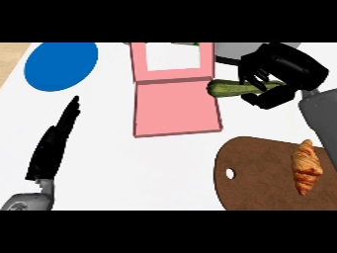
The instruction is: Pick the squash from the cutting board and place it in the cardboard box
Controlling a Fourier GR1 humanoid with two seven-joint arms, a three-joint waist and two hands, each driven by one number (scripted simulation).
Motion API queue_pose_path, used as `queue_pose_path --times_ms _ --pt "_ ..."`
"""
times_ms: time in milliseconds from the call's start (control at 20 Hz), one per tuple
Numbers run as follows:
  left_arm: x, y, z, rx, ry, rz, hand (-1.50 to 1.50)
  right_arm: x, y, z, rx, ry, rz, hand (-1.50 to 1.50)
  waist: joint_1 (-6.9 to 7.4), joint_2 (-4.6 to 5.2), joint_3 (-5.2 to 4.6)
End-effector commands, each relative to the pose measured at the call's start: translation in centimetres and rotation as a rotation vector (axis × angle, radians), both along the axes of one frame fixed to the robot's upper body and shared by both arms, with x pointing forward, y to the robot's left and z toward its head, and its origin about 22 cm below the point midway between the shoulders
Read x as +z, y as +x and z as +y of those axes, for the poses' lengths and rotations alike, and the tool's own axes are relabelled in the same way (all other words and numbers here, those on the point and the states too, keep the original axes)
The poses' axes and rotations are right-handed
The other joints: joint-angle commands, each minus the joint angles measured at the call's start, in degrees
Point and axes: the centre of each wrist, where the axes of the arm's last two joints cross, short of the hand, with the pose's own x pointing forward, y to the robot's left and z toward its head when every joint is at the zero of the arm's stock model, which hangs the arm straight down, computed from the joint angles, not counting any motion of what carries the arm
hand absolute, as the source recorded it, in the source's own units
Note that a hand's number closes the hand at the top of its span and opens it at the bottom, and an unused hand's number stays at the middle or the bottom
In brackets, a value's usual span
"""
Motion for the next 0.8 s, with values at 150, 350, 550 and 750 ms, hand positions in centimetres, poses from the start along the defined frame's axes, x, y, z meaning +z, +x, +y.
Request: queue_pose_path --times_ms 150,350,550,750 --pt "-0.6 0.1 1.2 0.017 0.004 0.012 0.00 4.2 3.5 -2.3 0.309 0.259 0.084 1.50 -1.38 -0.65 -0.28" --pt "0.1 0.4 0.9 0.036 0.012 0.005 0.00 5.3 5.1 0.4 0.381 0.264 0.126 1.50 -1.83 -1.00 -0.31" --pt "-0.1 -1.0 2.2 0.052 0.003 0.026 0.00 6.2 6.3 4.5 0.376 0.239 0.153 1.50 -2.67 -1.66 -0.35" --pt "-1.6 -0.2 1.8 0.087 0.009 0.013 0.00 5.3 6.8 8.5 0.399 0.199 0.157 1.50 -4.08 -1.57 -0.40"
